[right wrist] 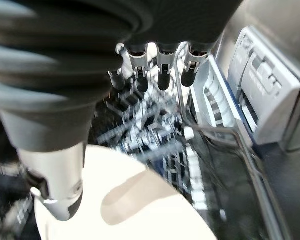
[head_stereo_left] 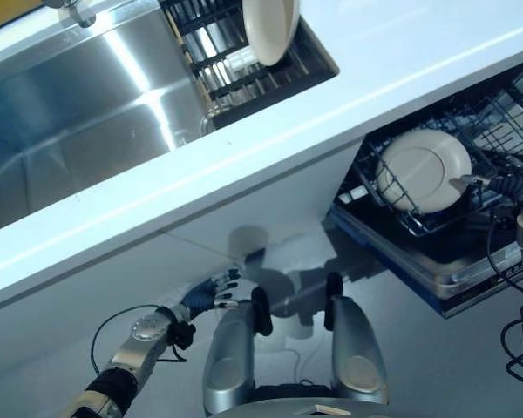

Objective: Pick up plates and place into dishwasher.

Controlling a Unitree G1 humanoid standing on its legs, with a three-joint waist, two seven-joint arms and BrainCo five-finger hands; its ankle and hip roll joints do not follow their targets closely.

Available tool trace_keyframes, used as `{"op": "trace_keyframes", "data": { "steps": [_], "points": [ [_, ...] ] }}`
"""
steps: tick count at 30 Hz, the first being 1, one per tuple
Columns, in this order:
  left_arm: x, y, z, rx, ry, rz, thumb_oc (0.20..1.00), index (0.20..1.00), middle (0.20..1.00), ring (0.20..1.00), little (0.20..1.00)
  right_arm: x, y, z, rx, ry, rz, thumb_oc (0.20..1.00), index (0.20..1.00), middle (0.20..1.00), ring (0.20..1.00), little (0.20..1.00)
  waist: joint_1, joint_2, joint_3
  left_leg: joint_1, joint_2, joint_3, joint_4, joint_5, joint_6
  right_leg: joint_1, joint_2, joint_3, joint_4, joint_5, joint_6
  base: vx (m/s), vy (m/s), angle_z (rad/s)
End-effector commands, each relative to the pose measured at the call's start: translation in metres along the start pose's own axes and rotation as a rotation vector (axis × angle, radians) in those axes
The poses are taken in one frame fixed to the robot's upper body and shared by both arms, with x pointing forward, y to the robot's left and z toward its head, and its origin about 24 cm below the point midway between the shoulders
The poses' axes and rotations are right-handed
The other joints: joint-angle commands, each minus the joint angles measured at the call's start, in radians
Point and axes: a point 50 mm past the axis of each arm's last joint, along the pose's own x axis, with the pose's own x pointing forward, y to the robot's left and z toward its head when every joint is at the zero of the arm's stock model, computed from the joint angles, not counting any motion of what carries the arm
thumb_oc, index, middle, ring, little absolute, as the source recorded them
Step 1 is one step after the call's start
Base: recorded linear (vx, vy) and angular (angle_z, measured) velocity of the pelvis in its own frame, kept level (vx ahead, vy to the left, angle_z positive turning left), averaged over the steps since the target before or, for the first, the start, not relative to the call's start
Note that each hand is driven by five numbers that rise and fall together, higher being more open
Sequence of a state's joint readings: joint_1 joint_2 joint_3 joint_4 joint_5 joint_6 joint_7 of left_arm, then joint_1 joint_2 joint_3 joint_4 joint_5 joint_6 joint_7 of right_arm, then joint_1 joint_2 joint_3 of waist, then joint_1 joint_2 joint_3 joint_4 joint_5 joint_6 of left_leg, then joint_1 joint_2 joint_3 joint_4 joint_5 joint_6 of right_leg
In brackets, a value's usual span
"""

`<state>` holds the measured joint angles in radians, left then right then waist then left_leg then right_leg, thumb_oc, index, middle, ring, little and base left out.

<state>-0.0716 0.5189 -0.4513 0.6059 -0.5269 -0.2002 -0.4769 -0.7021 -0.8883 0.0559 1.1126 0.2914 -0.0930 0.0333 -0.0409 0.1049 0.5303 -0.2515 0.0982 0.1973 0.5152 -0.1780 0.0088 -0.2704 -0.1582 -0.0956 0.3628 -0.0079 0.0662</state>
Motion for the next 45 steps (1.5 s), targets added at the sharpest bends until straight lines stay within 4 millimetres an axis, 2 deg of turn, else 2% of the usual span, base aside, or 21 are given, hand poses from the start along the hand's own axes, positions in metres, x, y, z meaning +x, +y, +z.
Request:
{"op": "trace_keyframes", "data": {
  "steps": [1, 10, 14, 17, 20, 24, 28, 33, 36, 41, 45],
  "points": [
    [-0.011, -0.015, -0.011, -0.035, -0.034, -0.02, 1.0, 1.0, 1.0, 1.0, 1.0, -0.005, -0.028, 0.003, 0.039, -0.042, -0.087, 1.0, 1.0, 1.0, 1.0, 1.0, 0.022, -0.027, -0.072, -0.007, 0.088, -0.04, -0.02, 0.029, -0.073, 0.045, -0.044, 0.002, -0.023, -0.017, 0.041, 0.0, 0.0, 0.0],
    [-0.012, -0.018, -0.019, -0.049, -0.016, -0.01, 1.0, 1.0, 1.0, 1.0, 1.0, -0.011, -0.042, -0.009, 0.184, -0.038, -0.186, 1.0, 1.0, 1.0, 1.0, 1.0, 0.02, -0.043, -0.105, 0.029, 0.085, -0.03, -0.044, 0.032, -0.07, 0.083, -0.04, 0.002, -0.053, -0.012, 0.044, 0.0, 0.0, 0.0],
    [-0.015, -0.021, -0.024, -0.168, -0.061, -0.005, 1.0, 1.0, 1.0, 1.0, 1.0, -0.017, -0.053, -0.011, 0.475, -0.085, -0.347, 1.0, 1.0, 1.0, 1.0, 1.0, 0.016, -0.048, -0.133, 0.066, 0.077, -0.025, -0.075, 0.032, -0.072, 0.119, -0.035, 0.004, -0.081, -0.016, 0.044, 0.04, 0.05, -0.04],
    [-0.013, -0.03, -0.019, -0.163, -0.108, -0.044, 1.0, 1.0, 1.0, 1.0, 1.0, -0.025, -0.047, -0.019, 0.725, -0.137, -0.422, 1.0, 1.0, 1.0, 1.0, 1.0, 0.014, -0.055, -0.16, 0.092, 0.069, -0.027, -0.101, 0.028, -0.071, 0.146, -0.03, 0.005, -0.105, -0.018, 0.046, 0.04, 0.034, -0.03],
    [-0.009, -0.038, -0.012, -0.137, -0.137, -0.096, 1.0, 1.0, 1.0, 1.0, 1.0, -0.031, -0.038, -0.02, 0.905, -0.206, -0.464, 1.0, 1.0, 1.0, 1.0, 1.0, 0.008, -0.063, -0.19, 0.125, 0.061, -0.023, -0.135, 0.027, -0.068, 0.173, -0.026, 0.006, -0.132, -0.018, 0.049, 0.05, 0.042, -0.05],
    [-0.006, -0.051, -0.006, -0.086, -0.148, -0.204, 1.0, 1.0, 1.0, 1.0, 1.0, -0.049, -0.031, -0.021, 1.051, -0.331, -0.517, 1.0, 1.0, 1.0, 1.0, 1.0, -0.015, -0.072, -0.242, 0.17, 0.05, -0.014, -0.198, 0.03, -0.06, 0.202, -0.018, 0.017, -0.165, -0.02, 0.059, 0.07, 0.05, 0.0],
    [-0.007, -0.065, -0.012, -0.09, -0.122, -0.324, 1.0, 1.0, 1.0, 1.0, 1.0, -0.063, -0.026, -0.024, 1.096, -0.4, -0.517, 1.0, 1.0, 1.0, 1.0, 1.0, -0.037, -0.076, -0.283, 0.215, 0.035, -0.006, -0.254, 0.034, -0.053, 0.229, -0.012, 0.028, -0.197, -0.02, 0.068, 0.05, 0.065, -0.04],
    [-0.009, -0.081, -0.014, -0.069, -0.139, -0.453, 1.0, 1.0, 1.0, 1.0, 1.0, -0.078, -0.018, -0.008, 1.08, -0.541, -0.462, 1.0, 1.0, 1.0, 1.0, 1.0, -0.07, -0.078, -0.321, 0.259, 0.023, 0.024, -0.298, 0.031, -0.042, 0.249, -0.008, 0.046, -0.225, -0.017, 0.078, 0.01, 0.078, -0.14],
    [-0.007, -0.087, -0.004, -0.025, -0.179, -0.515, 1.0, 1.0, 1.0, 1.0, 1.0, -0.092, -0.01, 0.013, 1.109, -0.676, -0.381, 1.0, 1.0, 1.0, 1.0, 1.0, -0.096, -0.081, -0.339, 0.278, 0.015, 0.039, -0.314, 0.026, -0.032, 0.249, -0.004, 0.063, -0.228, -0.019, 0.083, -0.02, 0.069, -0.16],
    [0.001, -0.103, 0.033, 0.024, -0.327, -0.654, 1.0, 1.0, 1.0, 1.0, 1.0, -0.115, 0.015, 0.048, 1.061, -0.858, -0.187, 1.0, 1.0, 1.0, 1.0, 1.0, -0.13, -0.084, -0.376, 0.306, 0.001, 0.055, -0.347, 0.023, -0.018, 0.251, 0.005, 0.087, -0.236, -0.019, 0.088, -0.02, 0.059, -0.14],
    [0.002, -0.115, 0.064, 0.056, -0.479, -0.717, 1.0, 1.0, 1.0, 1.0, 1.0, -0.124, 0.037, 0.058, 1.037, -0.888, 0.006, 1.0, 1.0, 1.0, 1.0, 1.0, -0.14, -0.087, -0.402, 0.314, -0.008, 0.058, -0.36, 0.021, -0.012, 0.251, 0.009, 0.092, -0.237, -0.02, 0.087, -0.03, 0.03, -0.03]
  ]
}}
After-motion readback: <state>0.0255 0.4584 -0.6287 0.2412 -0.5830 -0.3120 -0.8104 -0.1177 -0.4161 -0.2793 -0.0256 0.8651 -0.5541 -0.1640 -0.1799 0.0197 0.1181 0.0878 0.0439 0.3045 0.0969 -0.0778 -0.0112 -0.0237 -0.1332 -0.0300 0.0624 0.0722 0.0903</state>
